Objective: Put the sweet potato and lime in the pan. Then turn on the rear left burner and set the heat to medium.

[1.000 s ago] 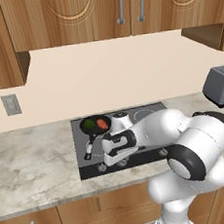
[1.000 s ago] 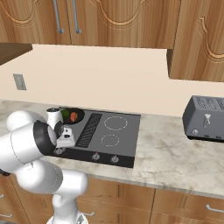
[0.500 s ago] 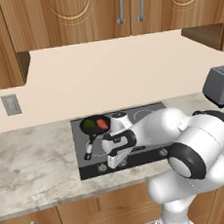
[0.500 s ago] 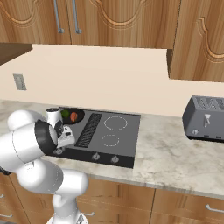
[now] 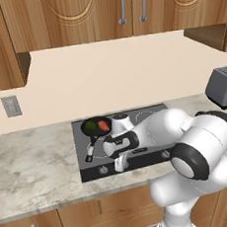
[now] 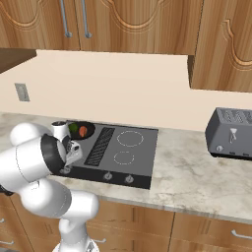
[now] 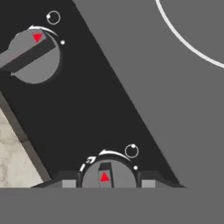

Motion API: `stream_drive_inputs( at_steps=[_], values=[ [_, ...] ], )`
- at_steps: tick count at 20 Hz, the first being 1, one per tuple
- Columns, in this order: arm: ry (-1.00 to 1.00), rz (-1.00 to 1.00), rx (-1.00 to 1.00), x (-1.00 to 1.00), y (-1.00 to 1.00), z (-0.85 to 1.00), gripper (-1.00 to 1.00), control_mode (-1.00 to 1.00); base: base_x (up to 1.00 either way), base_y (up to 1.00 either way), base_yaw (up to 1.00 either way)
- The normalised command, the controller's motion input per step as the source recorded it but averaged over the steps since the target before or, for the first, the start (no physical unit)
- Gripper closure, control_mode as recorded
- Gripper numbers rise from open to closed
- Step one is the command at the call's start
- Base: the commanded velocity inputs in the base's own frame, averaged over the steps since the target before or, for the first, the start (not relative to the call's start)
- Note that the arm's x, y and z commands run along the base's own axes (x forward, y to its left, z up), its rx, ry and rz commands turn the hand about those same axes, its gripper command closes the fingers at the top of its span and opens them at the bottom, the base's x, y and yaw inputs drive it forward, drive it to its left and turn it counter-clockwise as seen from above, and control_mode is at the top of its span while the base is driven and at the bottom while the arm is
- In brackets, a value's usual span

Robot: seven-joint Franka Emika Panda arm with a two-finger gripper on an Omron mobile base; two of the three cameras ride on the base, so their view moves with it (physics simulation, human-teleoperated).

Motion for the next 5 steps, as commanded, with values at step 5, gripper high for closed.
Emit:
stream_drive_inputs(
  at_steps=[5],
  values=[
    [0.0,0.35,0.03,0.0,0.0,-0.06,1.0,-1.0,0.0,0.0,0.0]
  ],
)
